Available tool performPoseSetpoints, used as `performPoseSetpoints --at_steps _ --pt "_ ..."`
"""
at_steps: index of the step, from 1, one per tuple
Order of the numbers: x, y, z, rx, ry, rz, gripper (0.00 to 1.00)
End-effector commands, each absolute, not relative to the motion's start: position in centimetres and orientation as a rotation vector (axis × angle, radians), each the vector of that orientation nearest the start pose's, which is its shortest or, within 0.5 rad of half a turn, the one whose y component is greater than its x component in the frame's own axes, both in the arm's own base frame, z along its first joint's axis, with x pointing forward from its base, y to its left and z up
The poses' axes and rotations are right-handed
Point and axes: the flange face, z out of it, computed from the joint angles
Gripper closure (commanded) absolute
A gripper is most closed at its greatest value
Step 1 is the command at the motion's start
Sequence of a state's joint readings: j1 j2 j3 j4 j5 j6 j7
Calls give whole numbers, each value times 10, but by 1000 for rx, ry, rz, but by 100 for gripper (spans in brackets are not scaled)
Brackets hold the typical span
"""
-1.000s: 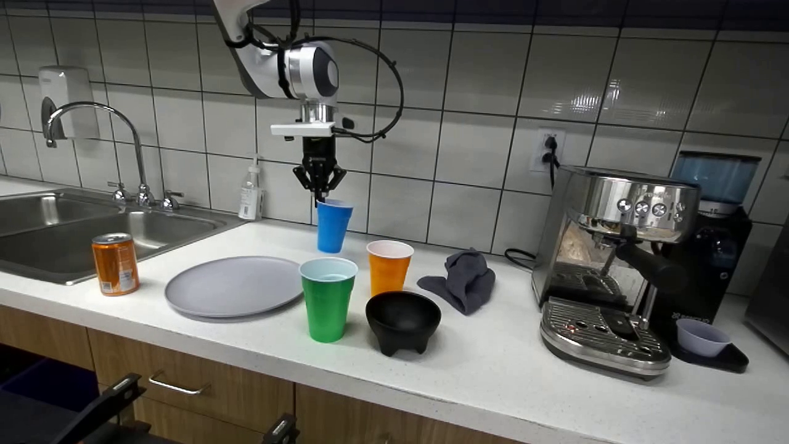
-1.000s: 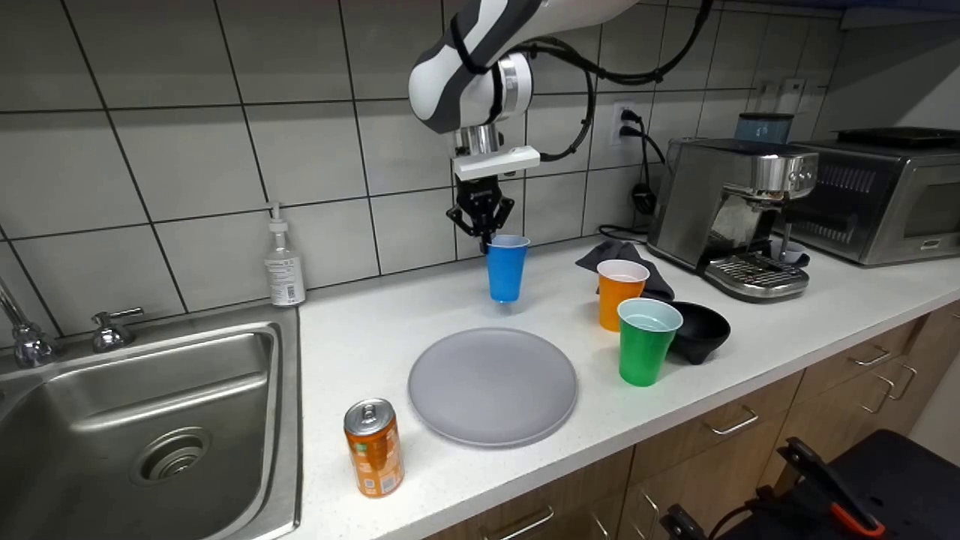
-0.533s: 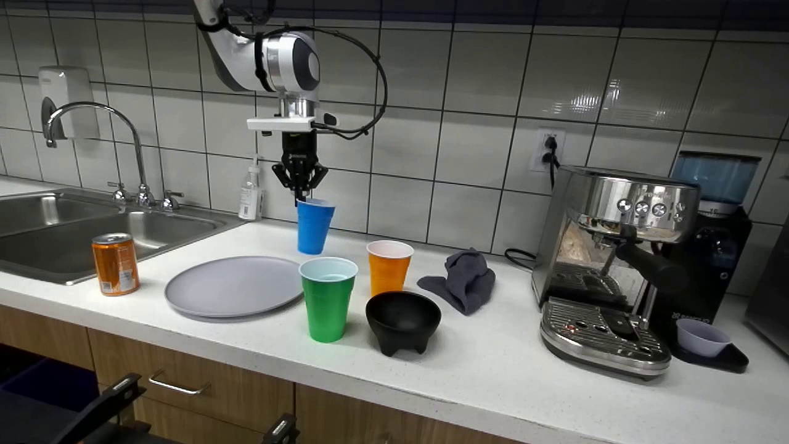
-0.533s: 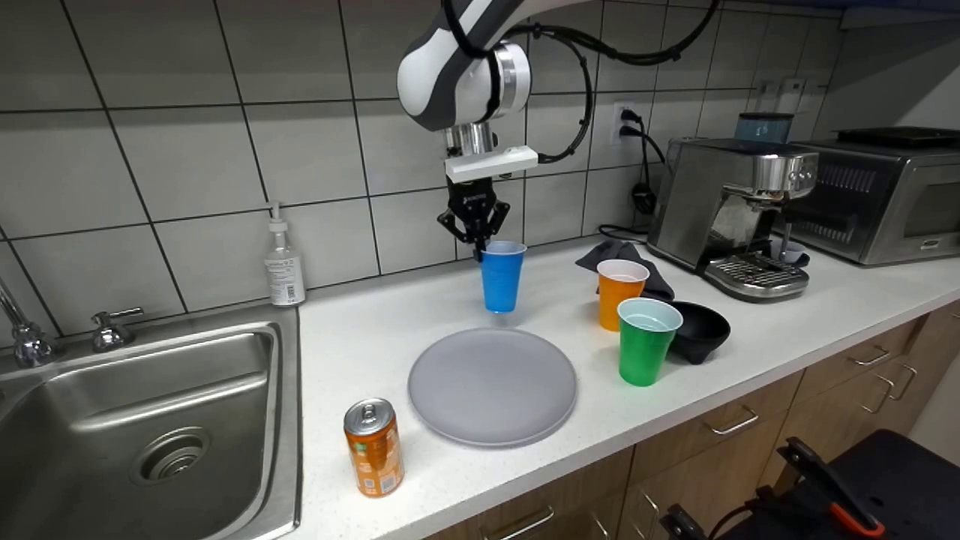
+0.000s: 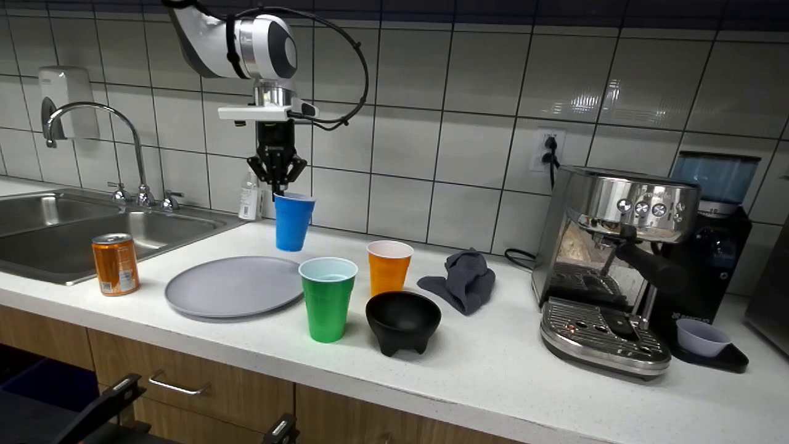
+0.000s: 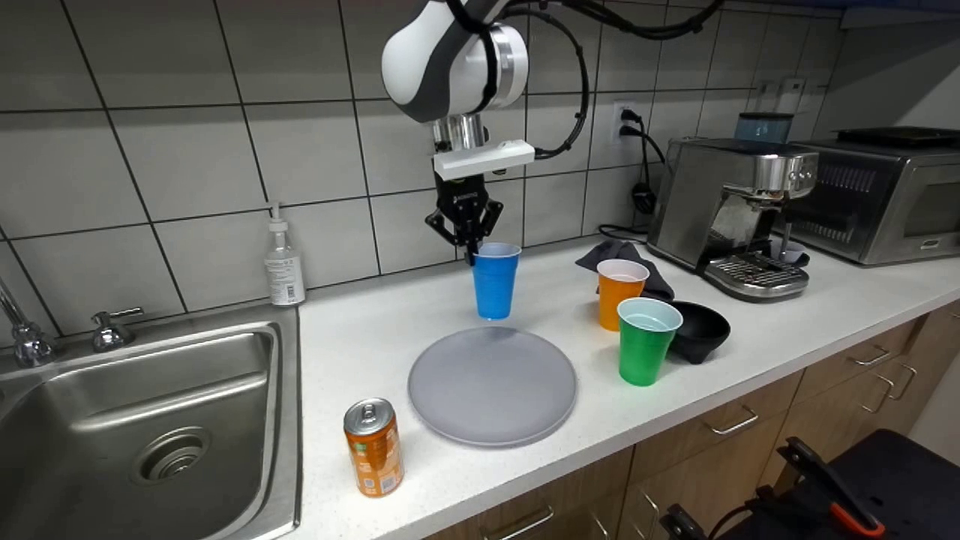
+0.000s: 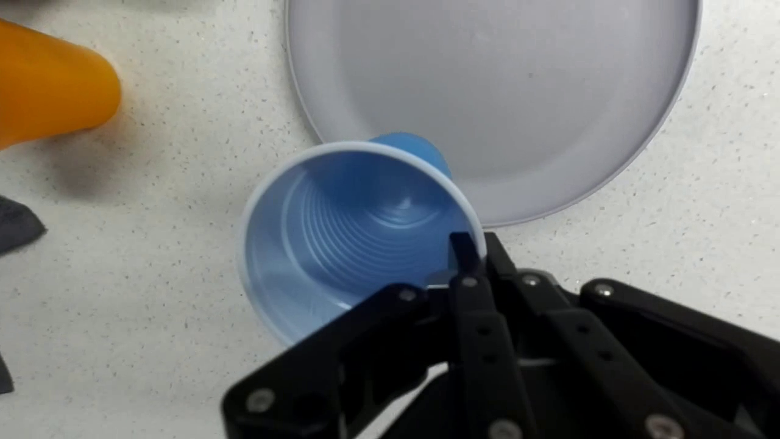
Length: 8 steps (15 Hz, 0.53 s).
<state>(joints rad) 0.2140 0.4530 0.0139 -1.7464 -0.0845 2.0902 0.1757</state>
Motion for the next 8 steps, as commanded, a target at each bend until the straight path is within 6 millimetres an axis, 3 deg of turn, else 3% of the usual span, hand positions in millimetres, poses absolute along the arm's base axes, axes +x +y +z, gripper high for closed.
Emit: performPoseSetpoints --at_steps 1,8 --pt "607 157 319 -3245 -173 107 99" --pt "584 196 308 -3263 -260 140 99"
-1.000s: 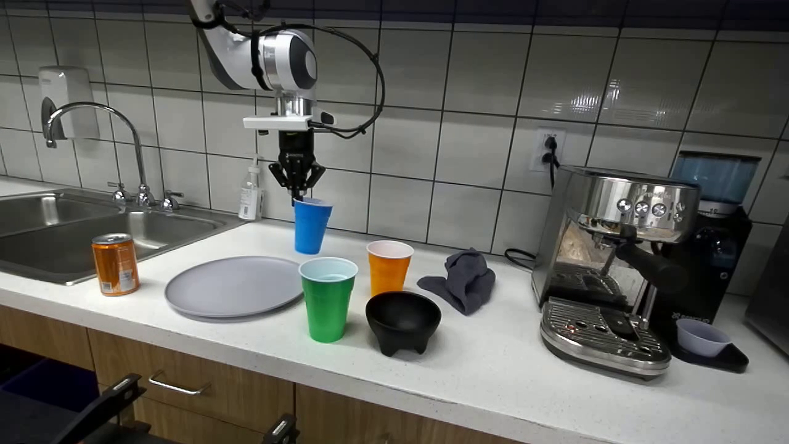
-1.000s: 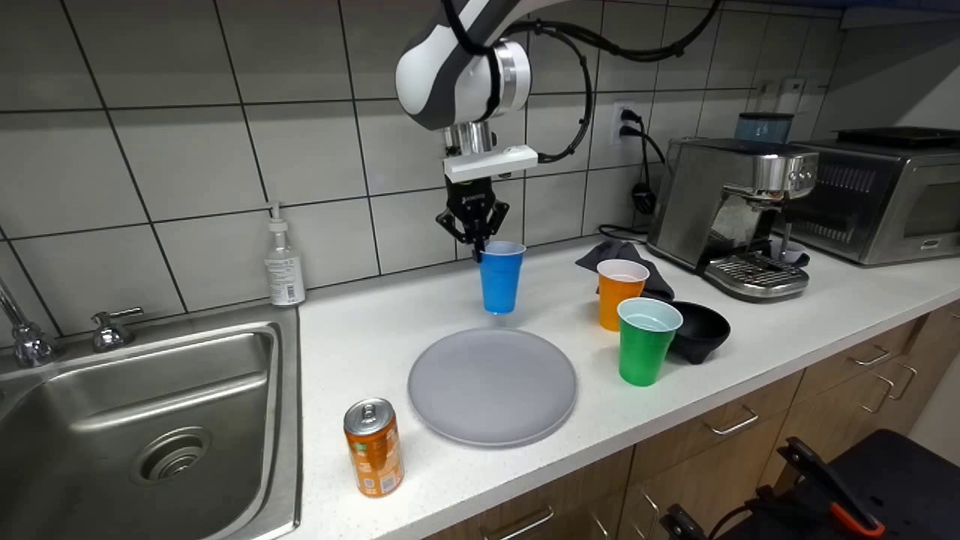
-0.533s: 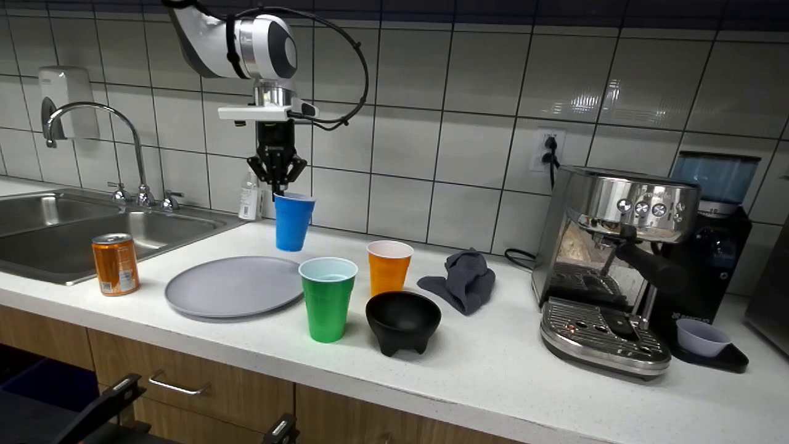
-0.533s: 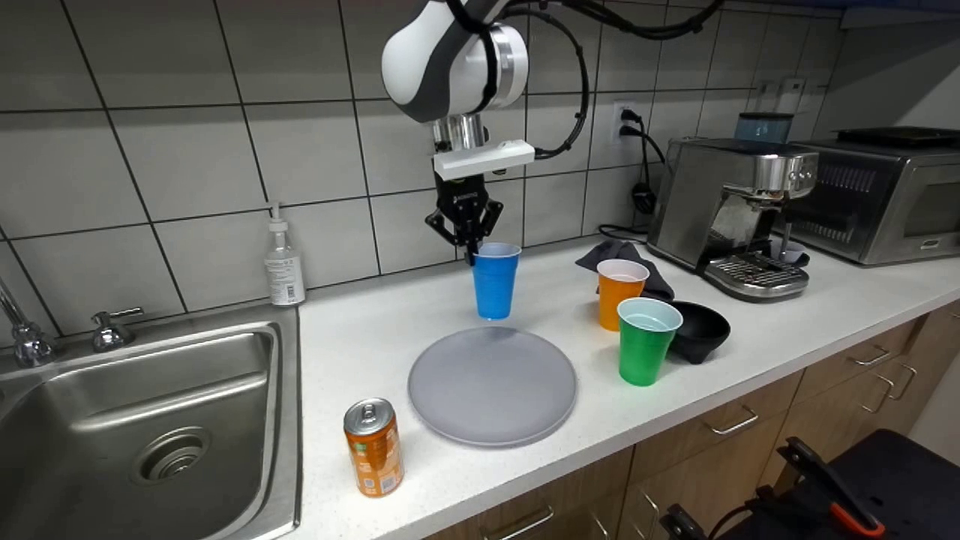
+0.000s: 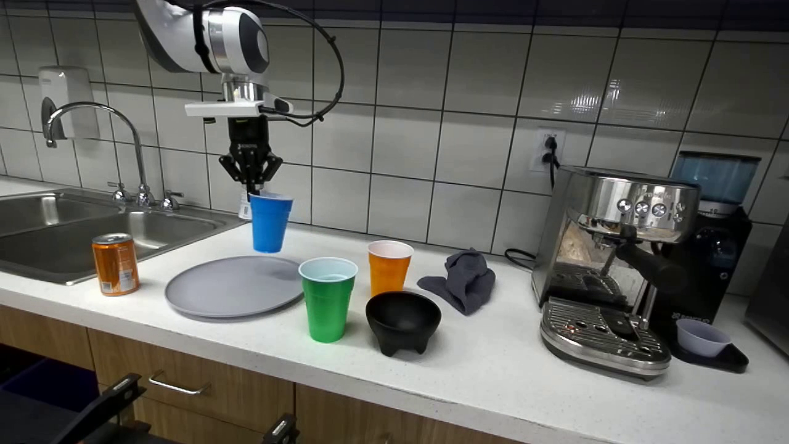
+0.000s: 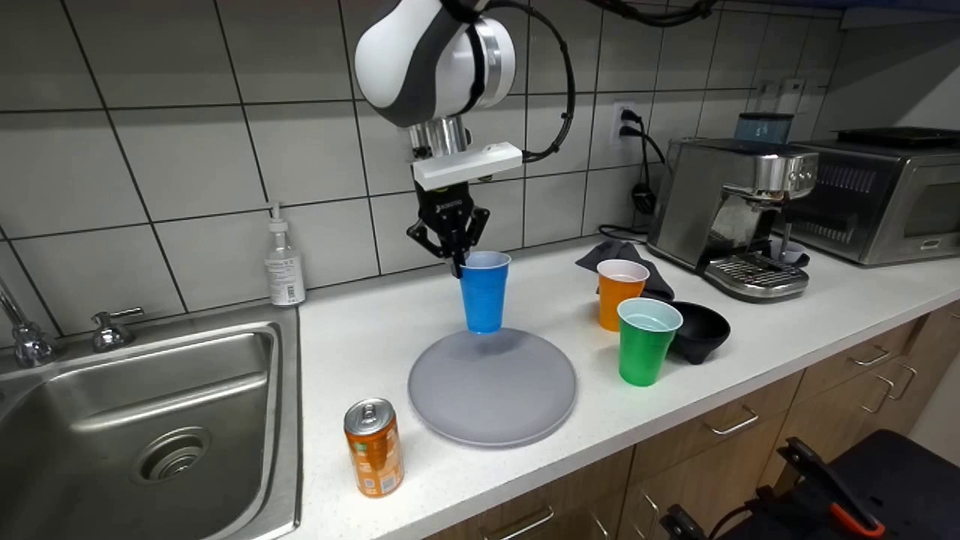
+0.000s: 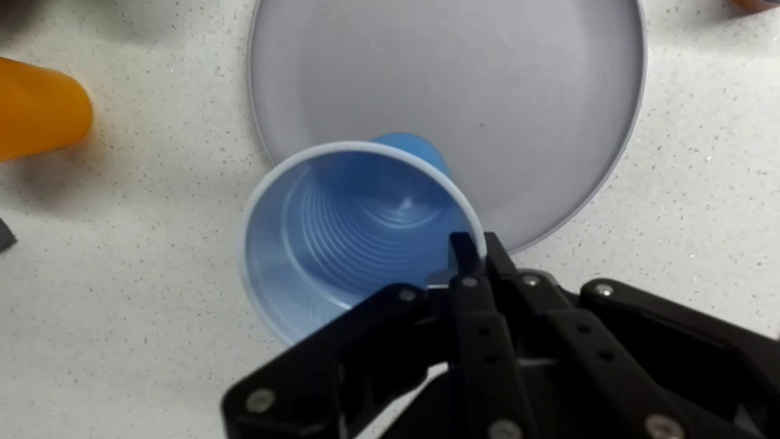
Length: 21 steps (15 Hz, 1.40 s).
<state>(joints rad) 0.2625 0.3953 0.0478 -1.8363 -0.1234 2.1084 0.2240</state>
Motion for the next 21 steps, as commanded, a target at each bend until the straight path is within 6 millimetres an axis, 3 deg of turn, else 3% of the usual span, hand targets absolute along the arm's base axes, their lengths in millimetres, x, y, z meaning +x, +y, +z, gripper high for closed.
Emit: performPoseSetpoints --at_steps 1,11,21 --pt "581 203 305 -3264 -273 145 99" --pt "571 249 282 -3267 -379 146 99" --pt "570 267 260 -3252 -434 162 99"
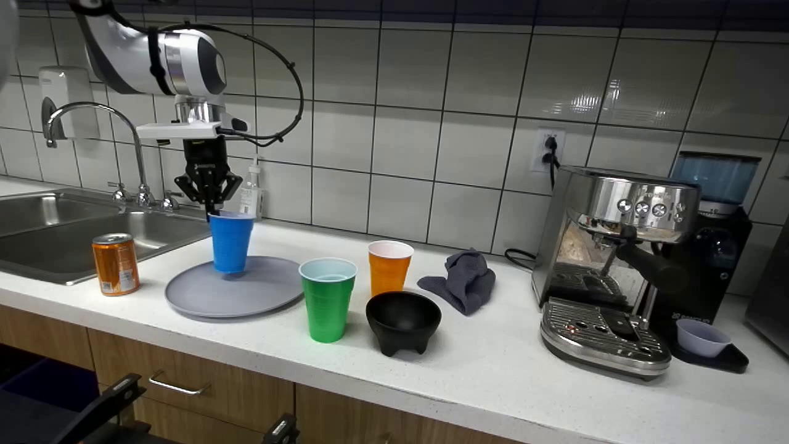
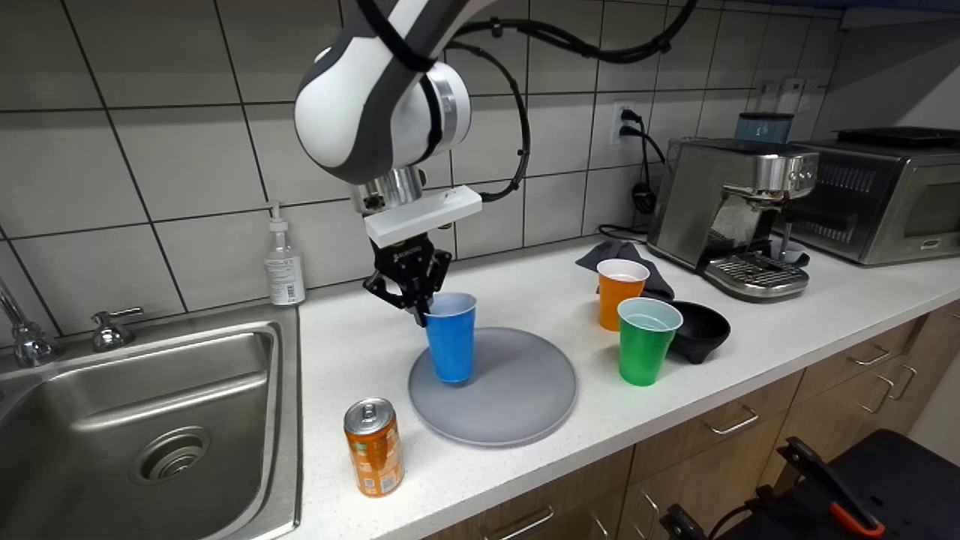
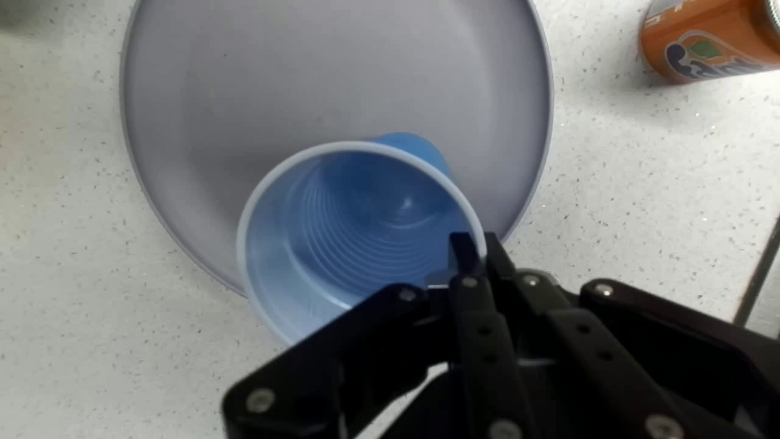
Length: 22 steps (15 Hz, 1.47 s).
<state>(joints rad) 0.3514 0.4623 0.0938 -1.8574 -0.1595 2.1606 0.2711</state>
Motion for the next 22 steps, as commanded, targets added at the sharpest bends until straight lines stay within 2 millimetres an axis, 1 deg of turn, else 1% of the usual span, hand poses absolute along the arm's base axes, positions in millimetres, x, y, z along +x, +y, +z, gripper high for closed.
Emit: performPoseSetpoints --at_steps 1,2,3,4,5,7,11,12,13,17,22 --pt "570 267 259 -3252 -435 163 99" --pt "570 268 258 -3252 -438 165 70" --pt "570 268 257 -3253 -438 167 68" --pt "571 268 256 -3253 -436 168 63" --pt "571 268 257 -3253 -434 168 54" --pt "571 267 259 -3251 -432 162 41" --pt "572 265 271 -3240 -423 128 11" --pt "573 264 274 -3237 -421 118 2" --pt "572 262 278 -3234 -418 107 0" --pt "572 252 290 -3233 -394 66 0" --pt "567 226 301 -3242 -332 46 0"
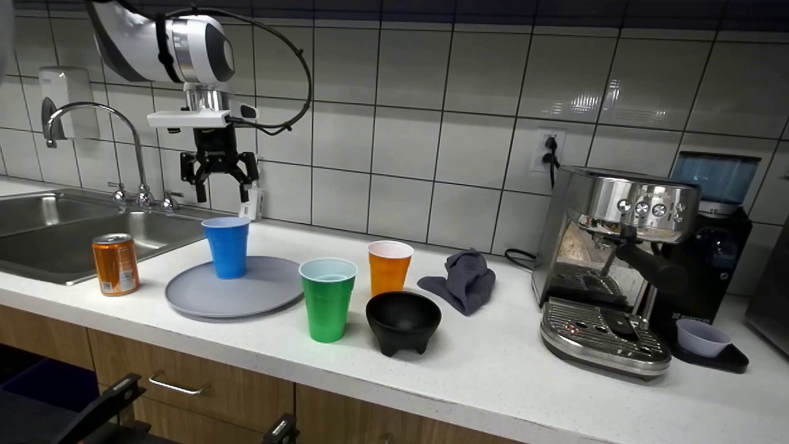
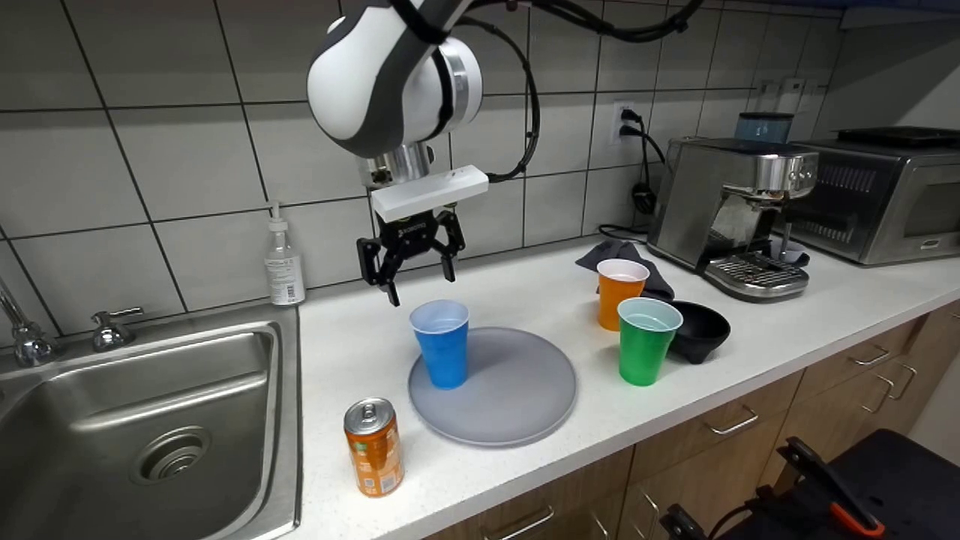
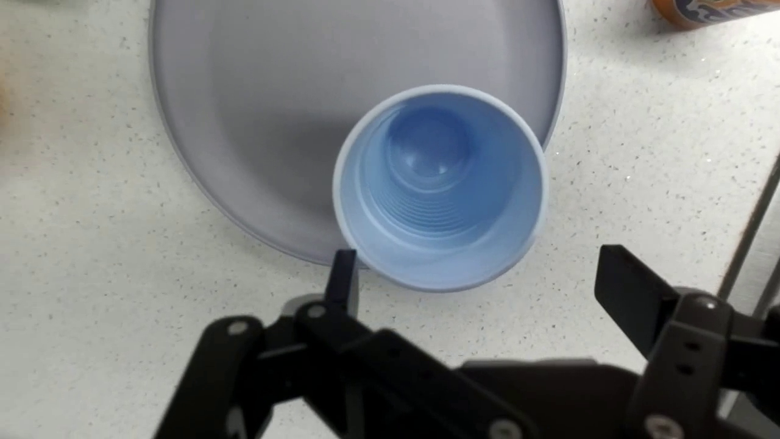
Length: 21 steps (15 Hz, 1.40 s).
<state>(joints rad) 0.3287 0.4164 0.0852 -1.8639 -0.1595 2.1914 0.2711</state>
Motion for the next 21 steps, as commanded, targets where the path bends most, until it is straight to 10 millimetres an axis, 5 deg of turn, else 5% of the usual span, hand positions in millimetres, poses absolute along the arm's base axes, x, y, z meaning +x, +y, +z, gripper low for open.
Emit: performPoseSetpoints --at_steps 1,10,21 --pt "566 219 303 -3245 -312 44 0" --pt "560 139 310 -3266 -96 59 0" --pt "587 44 297 -3271 203 83 0"
